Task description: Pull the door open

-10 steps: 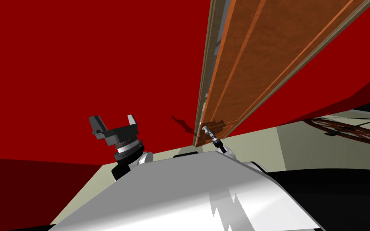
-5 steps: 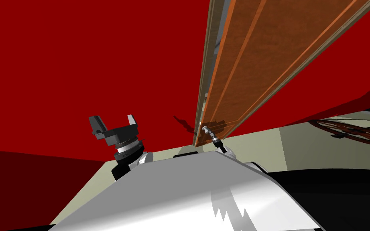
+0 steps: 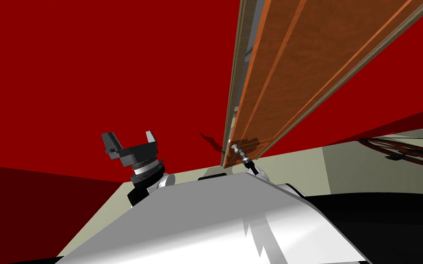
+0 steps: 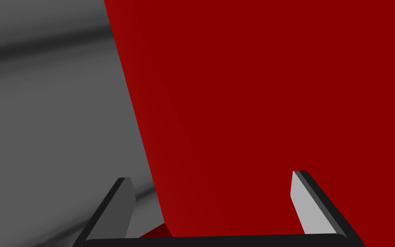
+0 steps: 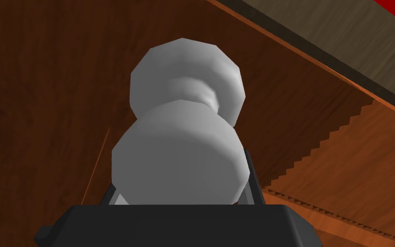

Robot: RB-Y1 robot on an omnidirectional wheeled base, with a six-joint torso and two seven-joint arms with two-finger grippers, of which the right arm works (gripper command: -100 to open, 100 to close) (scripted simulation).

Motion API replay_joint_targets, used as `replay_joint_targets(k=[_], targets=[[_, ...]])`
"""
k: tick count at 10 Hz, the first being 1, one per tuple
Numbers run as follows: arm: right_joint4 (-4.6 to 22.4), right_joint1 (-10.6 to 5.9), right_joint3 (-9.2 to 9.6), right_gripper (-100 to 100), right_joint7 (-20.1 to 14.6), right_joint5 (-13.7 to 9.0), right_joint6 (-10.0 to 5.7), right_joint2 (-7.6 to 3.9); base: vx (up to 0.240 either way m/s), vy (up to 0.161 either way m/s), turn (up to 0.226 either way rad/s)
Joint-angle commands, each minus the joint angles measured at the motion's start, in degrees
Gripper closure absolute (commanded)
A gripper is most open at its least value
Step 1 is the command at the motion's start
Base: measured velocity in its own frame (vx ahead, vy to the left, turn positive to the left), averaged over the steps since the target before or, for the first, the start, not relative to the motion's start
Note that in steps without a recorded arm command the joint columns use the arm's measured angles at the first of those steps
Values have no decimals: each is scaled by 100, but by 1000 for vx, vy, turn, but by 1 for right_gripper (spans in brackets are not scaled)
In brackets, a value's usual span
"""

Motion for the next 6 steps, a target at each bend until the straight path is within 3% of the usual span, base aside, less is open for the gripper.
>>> replay_joint_targets(k=[1, 3, 6], targets=[[80, -35, 132, 100, -286, -49, -18, 112, -61, -20, 11], [80, -35, 132, 100, -381, -49, -18, 112, -39, -14, 12], [82, -57, 184, 100, -837, -179, 21, 115, -39, -21, 51]])
